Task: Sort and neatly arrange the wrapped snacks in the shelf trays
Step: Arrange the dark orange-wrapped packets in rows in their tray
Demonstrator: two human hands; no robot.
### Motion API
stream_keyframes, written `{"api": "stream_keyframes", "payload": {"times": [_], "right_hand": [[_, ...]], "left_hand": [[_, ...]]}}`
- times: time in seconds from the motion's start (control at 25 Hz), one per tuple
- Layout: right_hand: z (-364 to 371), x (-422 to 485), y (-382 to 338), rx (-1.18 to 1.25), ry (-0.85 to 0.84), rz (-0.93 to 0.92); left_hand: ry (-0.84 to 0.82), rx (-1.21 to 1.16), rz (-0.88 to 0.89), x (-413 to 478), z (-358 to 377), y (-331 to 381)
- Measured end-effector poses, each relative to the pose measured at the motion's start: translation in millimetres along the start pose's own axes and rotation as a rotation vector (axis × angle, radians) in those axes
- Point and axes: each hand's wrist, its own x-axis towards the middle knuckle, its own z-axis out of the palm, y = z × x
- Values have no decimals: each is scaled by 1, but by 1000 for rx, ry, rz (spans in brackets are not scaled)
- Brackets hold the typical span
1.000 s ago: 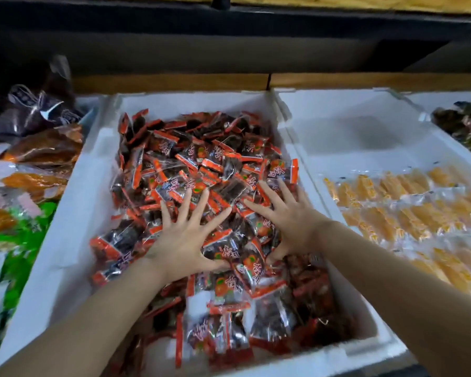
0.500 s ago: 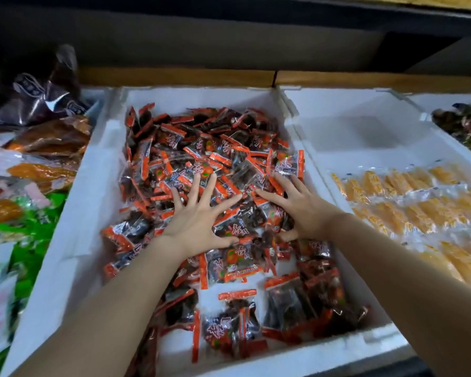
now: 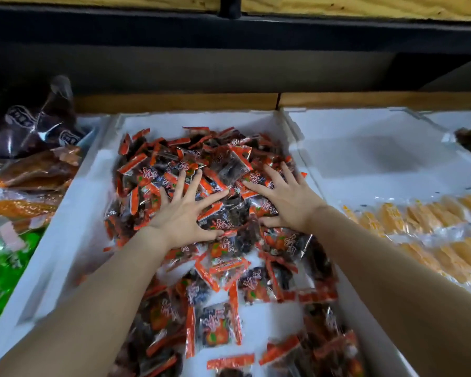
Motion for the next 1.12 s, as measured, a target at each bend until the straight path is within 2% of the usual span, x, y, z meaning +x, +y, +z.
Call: {"api": "stream_keyframes", "payload": {"times": [0.36,0.52,0.68,0.76,0.84,0.92,0.96,1.04,1.08,1.12], "right_hand": [[1,71,19,84,-20,79],[-10,73,15,79,-107,115],[-29,33,3,261,-60,115],[-37,-8,-8,432,29,78],[-37,-57,-23,485,60,-18],[-30,-106,-44,457,-66,-108],[-24,-127,-58,417,-138,-144],[-8,-157,-84,203,-118,-276],[0,-165,-92,112,-133,-313],[5,-168,-96,48,-146,-305]], "left_hand": [[-11,11,-22,58,-13,-27],[-73,45,-30,54,-23,-22],[-156,-78,-10,33,-45,-13],[-96,-122,68,7,-57,-4],[8,-123,154,-29,-57,9],[24,-108,247,-71,-45,26],[-39,-85,296,-94,-34,35],[-195,-48,360,-132,-8,47],[-227,-14,403,-144,10,49],[-180,58,469,-154,27,50]]}}
